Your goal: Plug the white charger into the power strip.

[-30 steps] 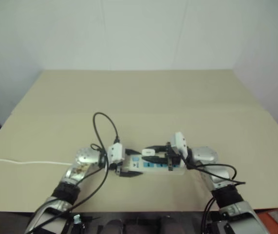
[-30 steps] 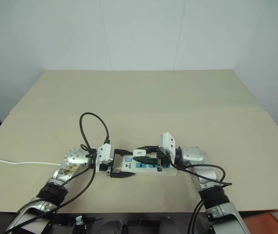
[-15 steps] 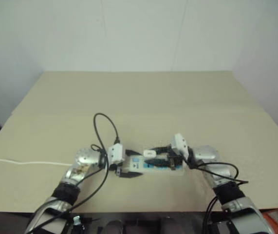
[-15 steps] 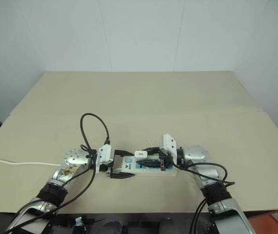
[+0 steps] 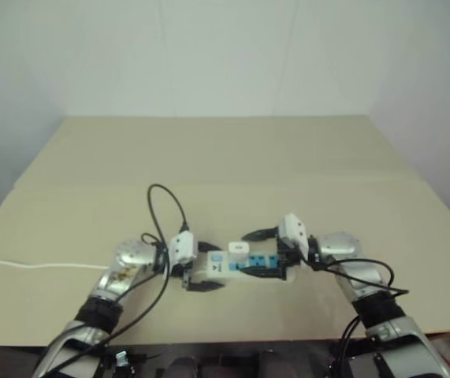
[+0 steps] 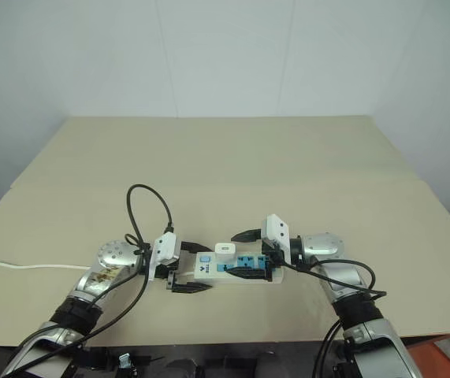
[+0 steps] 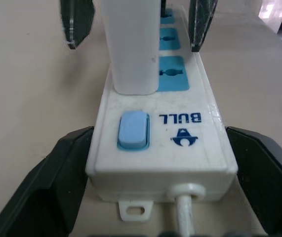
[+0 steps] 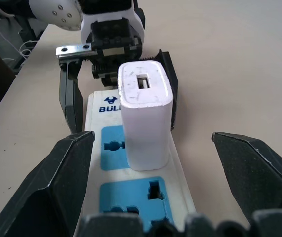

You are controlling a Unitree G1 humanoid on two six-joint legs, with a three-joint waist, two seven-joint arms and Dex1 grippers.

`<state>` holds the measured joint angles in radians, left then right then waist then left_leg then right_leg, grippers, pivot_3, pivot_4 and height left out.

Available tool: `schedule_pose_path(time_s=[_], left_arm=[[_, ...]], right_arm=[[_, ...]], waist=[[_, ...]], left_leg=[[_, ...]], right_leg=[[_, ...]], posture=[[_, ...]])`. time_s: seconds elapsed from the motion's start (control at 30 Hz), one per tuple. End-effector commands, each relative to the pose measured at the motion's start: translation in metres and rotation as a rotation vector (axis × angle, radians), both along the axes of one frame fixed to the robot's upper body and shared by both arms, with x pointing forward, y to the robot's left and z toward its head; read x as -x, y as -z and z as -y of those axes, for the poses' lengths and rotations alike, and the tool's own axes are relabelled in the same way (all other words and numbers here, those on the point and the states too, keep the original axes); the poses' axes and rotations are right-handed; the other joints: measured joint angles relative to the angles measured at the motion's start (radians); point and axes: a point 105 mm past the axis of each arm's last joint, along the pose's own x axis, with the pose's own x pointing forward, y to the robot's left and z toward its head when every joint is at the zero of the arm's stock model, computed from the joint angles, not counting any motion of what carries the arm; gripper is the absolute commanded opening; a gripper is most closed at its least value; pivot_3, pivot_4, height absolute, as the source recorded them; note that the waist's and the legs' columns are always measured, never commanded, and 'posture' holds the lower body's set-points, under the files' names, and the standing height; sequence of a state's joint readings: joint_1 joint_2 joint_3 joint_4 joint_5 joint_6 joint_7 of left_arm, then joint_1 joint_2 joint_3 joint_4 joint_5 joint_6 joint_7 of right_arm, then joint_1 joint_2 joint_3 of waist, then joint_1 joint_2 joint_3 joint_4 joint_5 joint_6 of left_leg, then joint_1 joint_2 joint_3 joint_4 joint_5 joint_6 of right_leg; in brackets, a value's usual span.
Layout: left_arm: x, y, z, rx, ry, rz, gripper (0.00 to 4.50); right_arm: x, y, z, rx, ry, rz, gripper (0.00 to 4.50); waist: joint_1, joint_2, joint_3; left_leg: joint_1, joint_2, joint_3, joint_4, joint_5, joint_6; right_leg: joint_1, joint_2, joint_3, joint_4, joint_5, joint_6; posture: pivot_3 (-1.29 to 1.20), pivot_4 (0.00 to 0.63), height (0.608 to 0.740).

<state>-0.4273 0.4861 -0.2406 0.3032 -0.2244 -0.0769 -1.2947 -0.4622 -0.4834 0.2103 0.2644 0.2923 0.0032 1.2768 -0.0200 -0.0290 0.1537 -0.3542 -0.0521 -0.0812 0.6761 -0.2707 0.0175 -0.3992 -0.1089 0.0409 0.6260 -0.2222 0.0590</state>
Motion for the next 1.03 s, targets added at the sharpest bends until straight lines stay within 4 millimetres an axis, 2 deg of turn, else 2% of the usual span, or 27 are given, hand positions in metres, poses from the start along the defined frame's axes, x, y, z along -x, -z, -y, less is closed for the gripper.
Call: schedule_pose_path(time_s=[0.03,0.17,0.23,0.33,0.43,0.5,0.67,1.03], left_arm=[[0.002,-0.034,-0.011,0.078,-0.018,0.017,4.48],[0.013,-0.052,-0.026,0.078,-0.005,0.019,4.48],[0.018,-0.061,-0.036,0.075,-0.013,0.015,4.48],[0.019,-0.072,-0.053,0.061,-0.057,0.024,4.48],[0.019,-0.077,-0.075,0.021,-0.113,0.042,4.48],[0.019,-0.082,-0.089,-0.001,-0.157,0.046,4.48],[0.018,-0.089,-0.107,-0.024,-0.238,0.064,4.48],[0.022,-0.084,-0.105,-0.009,-0.25,0.048,4.48]], right_arm=[[0.001,-0.011,0.021,0.018,0.046,0.022,4.5],[0.007,-0.044,0.038,-0.006,0.088,0.102,4.5],[0.011,-0.06,0.053,-0.004,0.119,0.138,4.5],[0.016,-0.082,0.078,-0.009,0.19,0.169,4.5],[0.023,-0.094,0.099,0.008,0.253,0.175,4.5],[0.028,-0.097,0.113,0.035,0.296,0.16,4.5],[0.036,-0.096,0.129,0.091,0.37,0.139,4.5],[0.039,-0.088,0.132,0.126,0.408,0.125,4.5]], waist=[[0.004,0.001,0.001],[0.006,0.004,0.003],[0.006,0.005,0.005],[0.006,0.006,0.009],[0.005,0.006,0.01],[0.006,0.006,0.011],[0.006,0.006,0.012],[0.006,0.006,0.013]], left_leg=[[-0.001,0.0,0.0,0.0,0.0,0.0],[-0.011,0.0,0.0,0.0,0.0,0.0],[-0.019,-0.001,0.001,0.001,0.0,-0.001],[-0.021,-0.001,0.001,0.001,0.0,-0.001],[-0.021,-0.001,0.002,0.0,0.0,-0.001],[-0.02,-0.001,0.002,0.0,0.0,-0.001],[-0.021,0.0,0.002,0.0,0.0,-0.001],[-0.021,0.0,0.002,0.001,0.0,-0.001]], right_leg=[[-0.001,0.0,0.0,0.0,0.0,0.0],[-0.012,-0.001,0.0,0.0,0.0,0.0],[-0.023,-0.003,0.002,0.004,0.0,0.0],[-0.024,-0.003,0.001,0.003,0.001,-0.001],[-0.023,-0.002,0.001,0.002,0.001,-0.001],[-0.023,-0.002,0.001,0.002,0.001,-0.001],[-0.023,-0.003,0.001,0.001,0.001,-0.001],[-0.022,-0.003,0.001,0.002,0.001,-0.001]], posture=[[0.0,0.15,0.74],[0.0,0.15,0.74],[0.0,0.15,0.74],[0.0,0.15,0.74],[0.0,0.15,0.74],[0.0,0.15,0.74],[0.0,0.15,0.74],[0.0,0.15,0.74]])
